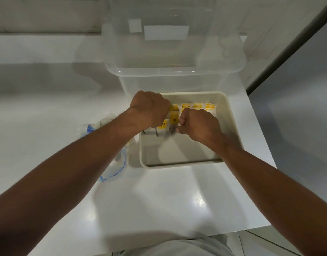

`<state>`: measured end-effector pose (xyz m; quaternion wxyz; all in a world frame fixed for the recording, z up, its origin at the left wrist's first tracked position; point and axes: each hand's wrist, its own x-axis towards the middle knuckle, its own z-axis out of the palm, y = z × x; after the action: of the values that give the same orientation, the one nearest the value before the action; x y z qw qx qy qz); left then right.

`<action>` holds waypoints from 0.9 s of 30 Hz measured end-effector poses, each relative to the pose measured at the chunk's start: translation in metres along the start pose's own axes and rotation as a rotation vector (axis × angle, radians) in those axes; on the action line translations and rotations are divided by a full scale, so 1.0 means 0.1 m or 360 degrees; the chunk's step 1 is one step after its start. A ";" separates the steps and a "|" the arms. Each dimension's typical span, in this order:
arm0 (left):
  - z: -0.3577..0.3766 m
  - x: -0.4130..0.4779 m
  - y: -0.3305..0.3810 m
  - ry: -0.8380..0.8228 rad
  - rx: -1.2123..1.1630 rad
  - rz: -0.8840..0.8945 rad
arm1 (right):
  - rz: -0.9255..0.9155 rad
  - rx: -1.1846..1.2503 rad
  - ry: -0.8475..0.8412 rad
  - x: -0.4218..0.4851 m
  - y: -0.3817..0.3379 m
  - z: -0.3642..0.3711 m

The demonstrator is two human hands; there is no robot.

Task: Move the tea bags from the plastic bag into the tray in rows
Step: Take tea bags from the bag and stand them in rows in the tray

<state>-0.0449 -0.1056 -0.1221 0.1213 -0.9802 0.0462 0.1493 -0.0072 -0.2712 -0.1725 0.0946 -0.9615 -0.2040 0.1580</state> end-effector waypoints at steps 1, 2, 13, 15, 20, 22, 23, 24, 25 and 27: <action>0.00 0.00 0.01 0.0028 0.0033 -0.0005 | -0.0002 -0.0019 0.0006 0.01 -0.01 0.02; 0.00 0.01 0.03 0.0057 0.0057 -0.0004 | 0.0002 -0.0037 0.0016 0.02 -0.02 0.03; 0.06 0.02 0.06 0.0153 0.0185 0.0001 | 0.0007 0.0072 -0.0011 -0.08 -0.09 -0.07; 0.06 0.02 0.06 0.0184 0.0184 -0.0017 | -0.0030 0.0034 -0.0028 -0.10 -0.14 -0.08; 0.03 0.01 0.10 0.0109 0.0220 -0.0044 | -0.0082 -0.0198 -0.0067 -0.11 -0.26 0.03; 0.06 0.02 0.13 0.0073 0.0204 -0.0022 | -0.0085 -0.0277 -0.0051 -0.09 -0.29 0.09; 0.08 0.02 0.15 0.0069 0.0200 -0.0015 | -0.0078 -0.0294 -0.0029 -0.08 -0.29 0.10; 0.10 0.03 0.16 0.0069 0.0195 -0.0013 | -0.0073 -0.0298 -0.0006 -0.07 -0.30 0.10; 0.10 0.03 0.16 0.0069 0.0181 -0.0018 | -0.0072 -0.0301 0.0006 -0.06 -0.30 0.10; 0.11 0.04 0.16 0.0061 0.0160 -0.0029 | -0.0069 -0.0308 0.0027 -0.06 -0.30 0.09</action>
<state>-0.0459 -0.1189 -0.1376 0.1710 -0.9759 0.0471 0.1269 -0.0260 -0.2454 -0.1722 0.0063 -0.9628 -0.2383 0.1272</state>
